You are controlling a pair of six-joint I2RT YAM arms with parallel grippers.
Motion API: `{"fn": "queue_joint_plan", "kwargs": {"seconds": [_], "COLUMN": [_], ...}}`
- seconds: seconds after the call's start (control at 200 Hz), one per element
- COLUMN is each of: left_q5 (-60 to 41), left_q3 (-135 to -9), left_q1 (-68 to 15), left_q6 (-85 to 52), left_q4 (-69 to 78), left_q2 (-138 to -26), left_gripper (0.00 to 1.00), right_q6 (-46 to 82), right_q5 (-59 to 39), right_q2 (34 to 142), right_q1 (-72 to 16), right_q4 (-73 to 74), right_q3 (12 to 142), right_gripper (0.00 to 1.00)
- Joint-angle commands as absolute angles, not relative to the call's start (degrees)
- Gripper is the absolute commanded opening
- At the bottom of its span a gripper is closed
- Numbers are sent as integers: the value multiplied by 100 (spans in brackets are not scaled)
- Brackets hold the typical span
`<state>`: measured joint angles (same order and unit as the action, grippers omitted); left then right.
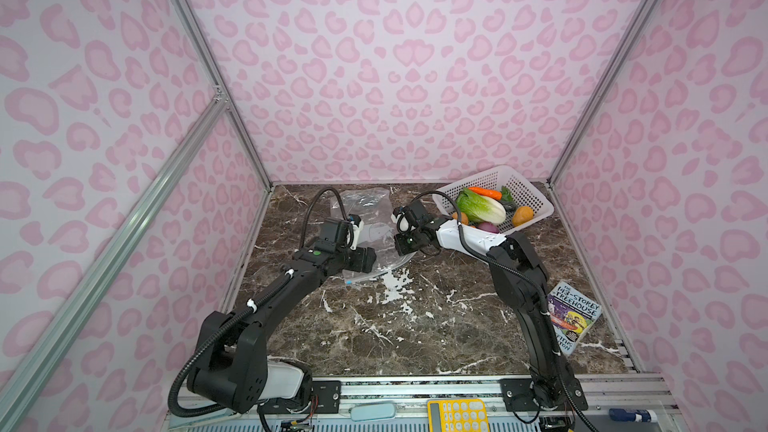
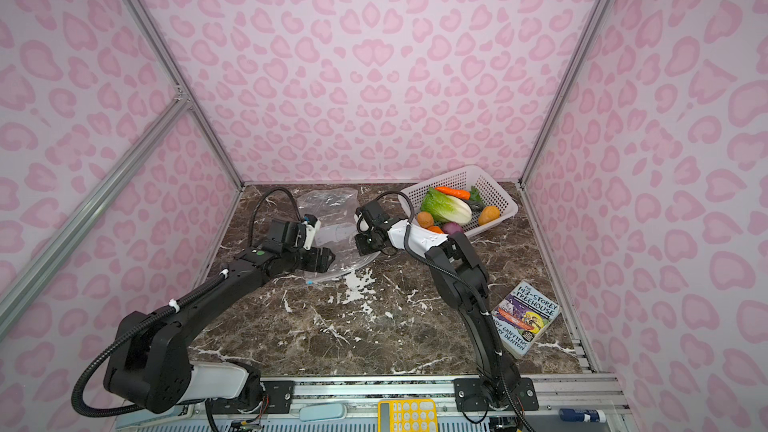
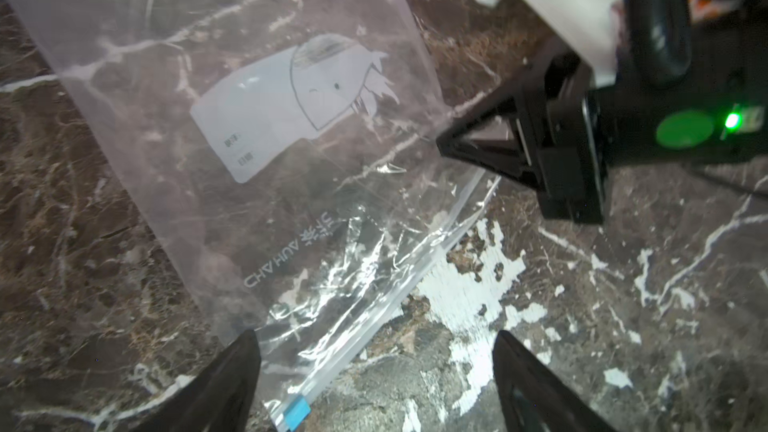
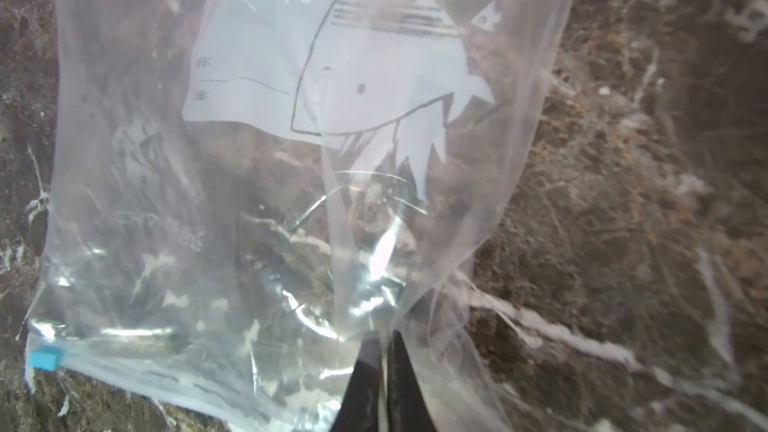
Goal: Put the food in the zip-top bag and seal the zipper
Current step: 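Reach both grippers to the clear zip bag's open edge, then grasp the bag's two opening edges with left and right grippers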
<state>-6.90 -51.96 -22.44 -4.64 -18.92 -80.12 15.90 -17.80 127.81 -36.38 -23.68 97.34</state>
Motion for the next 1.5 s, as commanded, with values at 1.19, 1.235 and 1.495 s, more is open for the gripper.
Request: {"fn": "queue_joint_plan", "kwargs": {"seconds": [1.19,1.235,1.495], "left_q5": [1510,1537,1269], "left_q3": [-5827,-5821,-5886], "left_q1": [-3973,-3973,-3973], "left_q6": [721,728,630], "left_q4": [-1477,-1468,-1544], "left_q2": [-9334,-9351,-9382], "left_gripper": [60,56,52], "right_q6": [1659,1667,1704], "right_q5": [-2780,-2788,-2825], "right_q2": [12502,12490,12507], "right_q1": [-3167,-3164,-3160], "right_q4": [-5098,-5092,-5098], "right_q3": [11040,11036,11142], "right_gripper": [0,0,0]}}
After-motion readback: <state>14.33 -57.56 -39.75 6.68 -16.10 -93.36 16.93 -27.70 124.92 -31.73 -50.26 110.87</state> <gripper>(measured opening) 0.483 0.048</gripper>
